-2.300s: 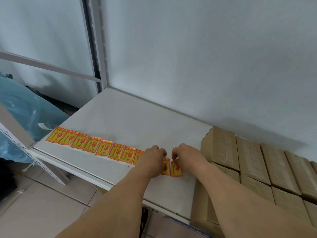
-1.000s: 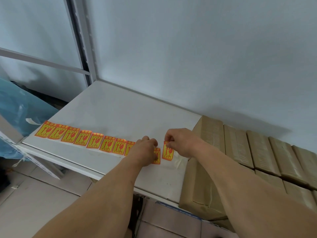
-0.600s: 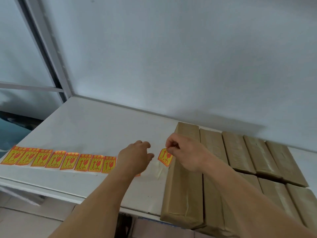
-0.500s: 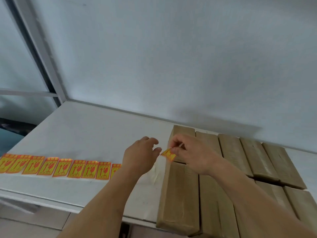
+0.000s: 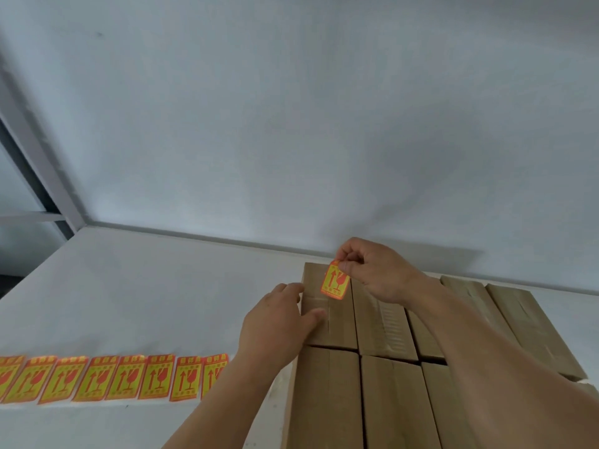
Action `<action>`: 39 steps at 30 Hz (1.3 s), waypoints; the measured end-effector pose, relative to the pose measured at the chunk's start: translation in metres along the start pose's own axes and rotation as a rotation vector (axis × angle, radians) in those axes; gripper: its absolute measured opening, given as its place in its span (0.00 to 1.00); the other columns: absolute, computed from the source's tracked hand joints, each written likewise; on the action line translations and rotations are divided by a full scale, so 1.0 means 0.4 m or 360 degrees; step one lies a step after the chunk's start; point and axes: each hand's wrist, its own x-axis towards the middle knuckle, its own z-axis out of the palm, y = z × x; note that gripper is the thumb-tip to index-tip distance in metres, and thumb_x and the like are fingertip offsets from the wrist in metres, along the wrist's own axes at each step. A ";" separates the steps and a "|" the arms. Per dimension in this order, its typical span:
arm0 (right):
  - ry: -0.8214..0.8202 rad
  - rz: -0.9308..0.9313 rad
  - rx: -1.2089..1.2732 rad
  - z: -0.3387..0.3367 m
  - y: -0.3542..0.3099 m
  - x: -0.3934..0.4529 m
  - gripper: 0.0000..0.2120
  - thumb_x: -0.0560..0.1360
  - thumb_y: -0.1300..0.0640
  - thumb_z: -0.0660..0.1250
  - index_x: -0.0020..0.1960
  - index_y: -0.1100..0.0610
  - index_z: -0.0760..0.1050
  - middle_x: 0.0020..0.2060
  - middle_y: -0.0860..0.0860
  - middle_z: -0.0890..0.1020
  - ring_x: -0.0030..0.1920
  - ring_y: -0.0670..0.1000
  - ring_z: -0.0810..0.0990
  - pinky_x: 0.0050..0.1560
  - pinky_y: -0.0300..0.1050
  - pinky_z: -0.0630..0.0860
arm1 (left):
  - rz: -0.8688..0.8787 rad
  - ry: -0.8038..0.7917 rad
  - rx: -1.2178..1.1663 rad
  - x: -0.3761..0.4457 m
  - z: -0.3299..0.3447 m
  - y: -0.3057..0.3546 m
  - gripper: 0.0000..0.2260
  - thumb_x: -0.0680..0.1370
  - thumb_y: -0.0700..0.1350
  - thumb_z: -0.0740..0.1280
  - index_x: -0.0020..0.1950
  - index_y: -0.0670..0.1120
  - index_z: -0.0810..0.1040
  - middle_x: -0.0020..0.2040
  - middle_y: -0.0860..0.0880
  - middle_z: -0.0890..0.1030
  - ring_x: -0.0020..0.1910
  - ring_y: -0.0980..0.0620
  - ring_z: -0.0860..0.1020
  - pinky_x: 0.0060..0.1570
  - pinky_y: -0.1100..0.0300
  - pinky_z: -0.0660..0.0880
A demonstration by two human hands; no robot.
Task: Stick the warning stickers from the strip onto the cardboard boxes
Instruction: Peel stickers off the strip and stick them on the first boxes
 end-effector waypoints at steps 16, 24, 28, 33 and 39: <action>-0.0162 0.0040 -0.0185 0.034 0.030 0.072 0.07 0.79 0.58 0.65 0.54 0.48 0.75 0.49 0.47 0.79 0.52 0.48 0.78 0.54 0.45 0.75 | -0.0081 -0.0102 0.0010 -0.005 -0.002 0.010 0.25 0.75 0.64 0.64 0.69 0.57 0.67 0.62 0.59 0.73 0.55 0.58 0.75 0.50 0.61 0.72; -0.0051 -0.0016 -0.0151 0.053 0.043 0.075 0.07 0.78 0.58 0.65 0.53 0.47 0.76 0.44 0.44 0.77 0.47 0.45 0.76 0.44 0.36 0.70 | -0.0096 -0.0109 0.0028 -0.006 -0.002 0.014 0.26 0.74 0.65 0.64 0.70 0.57 0.67 0.63 0.59 0.73 0.56 0.58 0.75 0.51 0.60 0.73; -0.0043 -0.0018 -0.0184 0.057 0.048 0.076 0.07 0.79 0.57 0.65 0.53 0.46 0.75 0.44 0.43 0.77 0.47 0.46 0.76 0.46 0.40 0.70 | -0.0096 -0.0105 0.0026 -0.008 -0.003 0.014 0.26 0.74 0.65 0.64 0.70 0.57 0.67 0.63 0.59 0.73 0.56 0.58 0.75 0.51 0.60 0.73; -0.0035 -0.0002 -0.0198 0.056 0.043 0.077 0.07 0.79 0.57 0.64 0.55 0.48 0.76 0.46 0.44 0.77 0.49 0.47 0.75 0.47 0.41 0.70 | -0.0096 -0.0109 0.0032 -0.006 -0.004 0.016 0.27 0.74 0.65 0.63 0.70 0.57 0.66 0.63 0.59 0.73 0.56 0.58 0.75 0.51 0.60 0.73; -0.0001 0.0003 -0.0368 0.071 0.039 0.063 0.09 0.79 0.53 0.64 0.59 0.47 0.74 0.51 0.46 0.77 0.52 0.48 0.75 0.53 0.45 0.73 | -0.0115 -0.0119 0.0038 -0.004 -0.001 0.014 0.27 0.74 0.65 0.64 0.70 0.57 0.66 0.63 0.59 0.73 0.55 0.57 0.75 0.52 0.59 0.74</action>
